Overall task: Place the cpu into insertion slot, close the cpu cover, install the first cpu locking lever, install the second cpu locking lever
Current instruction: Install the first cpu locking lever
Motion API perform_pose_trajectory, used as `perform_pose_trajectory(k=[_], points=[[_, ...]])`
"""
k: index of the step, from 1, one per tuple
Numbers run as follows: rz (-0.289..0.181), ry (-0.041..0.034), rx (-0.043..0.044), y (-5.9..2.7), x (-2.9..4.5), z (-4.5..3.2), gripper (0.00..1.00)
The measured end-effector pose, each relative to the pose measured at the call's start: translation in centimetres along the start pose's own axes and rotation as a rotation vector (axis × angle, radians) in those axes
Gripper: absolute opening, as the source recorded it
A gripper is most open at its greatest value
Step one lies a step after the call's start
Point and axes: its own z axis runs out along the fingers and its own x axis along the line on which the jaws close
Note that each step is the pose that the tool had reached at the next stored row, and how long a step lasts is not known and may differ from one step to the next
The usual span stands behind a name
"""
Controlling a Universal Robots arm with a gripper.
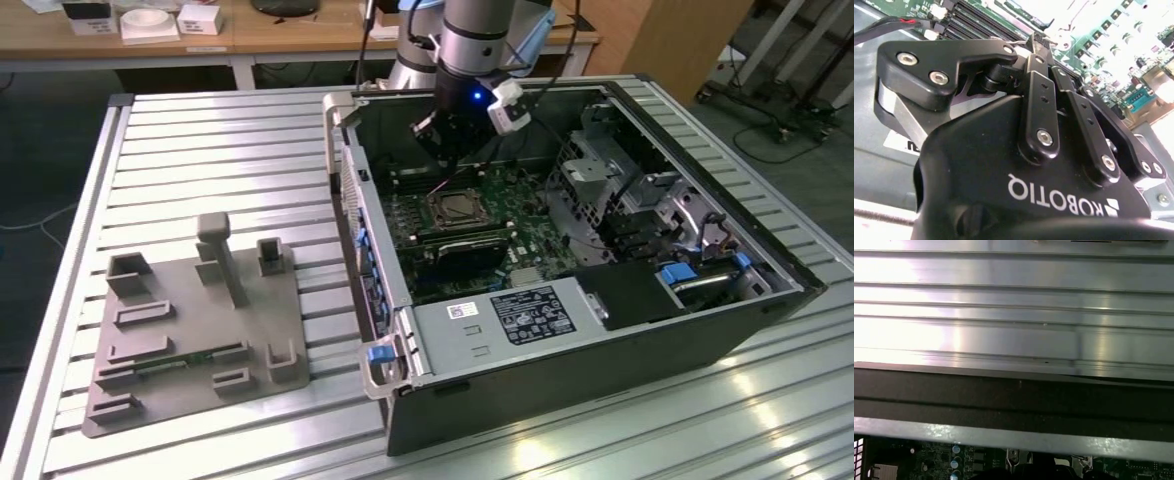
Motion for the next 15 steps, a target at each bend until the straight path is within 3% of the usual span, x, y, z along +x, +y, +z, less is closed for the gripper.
perform_pose_trajectory(k=[15], points=[[0.000, 0.0001, 0.0000, 0.12, -0.53, 1.18, 0.10]])
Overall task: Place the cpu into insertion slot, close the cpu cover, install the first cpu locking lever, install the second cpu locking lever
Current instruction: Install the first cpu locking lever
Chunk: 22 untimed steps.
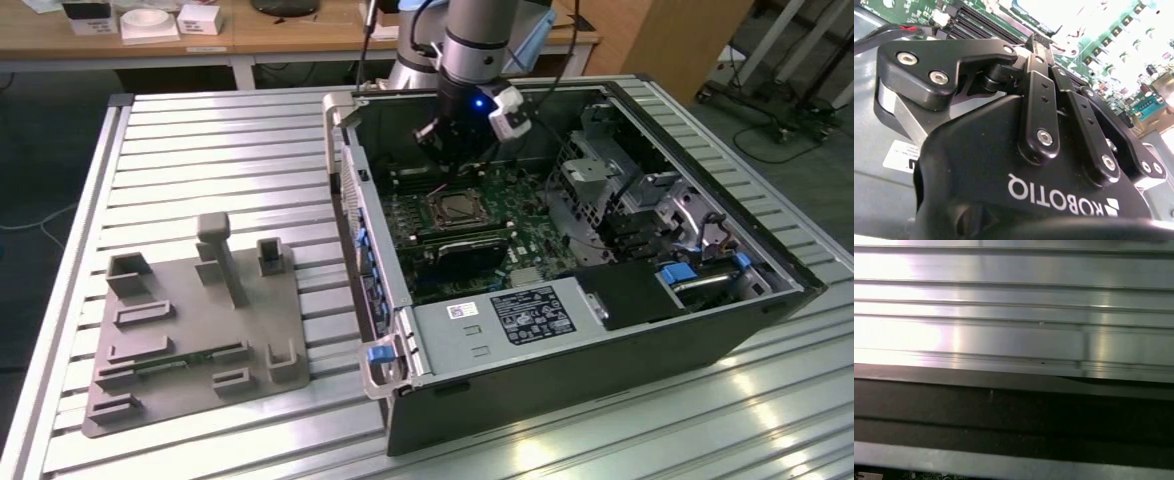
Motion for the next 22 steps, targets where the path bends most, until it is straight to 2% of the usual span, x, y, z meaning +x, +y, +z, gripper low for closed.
perform_pose_trajectory(k=[16, 22], points=[[0.000, -0.0001, 0.0000, 0.06, -1.27, 0.70, 0.10], [0.000, 0.0000, 0.0000, 0.25, -1.48, 0.91, 0.10]])
